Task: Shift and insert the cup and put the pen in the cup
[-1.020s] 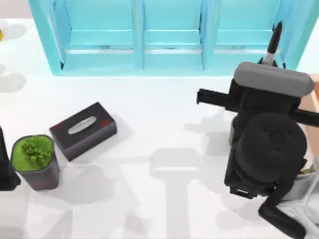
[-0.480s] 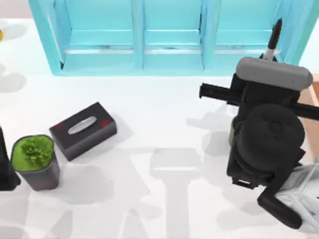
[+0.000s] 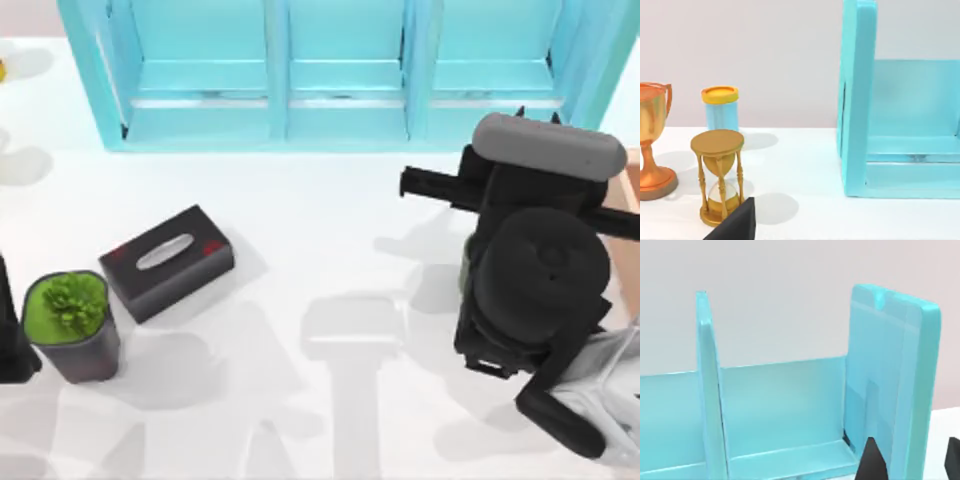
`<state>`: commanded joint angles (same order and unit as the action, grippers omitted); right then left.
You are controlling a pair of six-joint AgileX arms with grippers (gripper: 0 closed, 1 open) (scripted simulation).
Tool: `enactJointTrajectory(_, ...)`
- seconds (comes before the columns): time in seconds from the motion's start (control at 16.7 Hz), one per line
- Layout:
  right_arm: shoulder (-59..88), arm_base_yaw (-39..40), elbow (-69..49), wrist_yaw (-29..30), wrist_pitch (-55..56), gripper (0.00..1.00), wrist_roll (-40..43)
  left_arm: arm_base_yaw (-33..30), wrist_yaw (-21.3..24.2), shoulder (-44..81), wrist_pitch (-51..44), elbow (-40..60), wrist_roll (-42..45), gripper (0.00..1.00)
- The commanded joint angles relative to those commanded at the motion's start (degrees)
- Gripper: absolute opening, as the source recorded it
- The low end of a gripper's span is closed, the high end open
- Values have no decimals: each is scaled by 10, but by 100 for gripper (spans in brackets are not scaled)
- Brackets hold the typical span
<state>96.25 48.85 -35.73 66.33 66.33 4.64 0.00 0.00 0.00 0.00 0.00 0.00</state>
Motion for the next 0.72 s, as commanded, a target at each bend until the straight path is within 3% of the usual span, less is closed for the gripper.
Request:
enactJointTrajectory(0.36,0,0,0,0,0,98,0,0,0,0,0,0,0,100)
enactJointTrajectory(0.72,0,0,0,0,0,100,0,0,0,0,0,0,0,100)
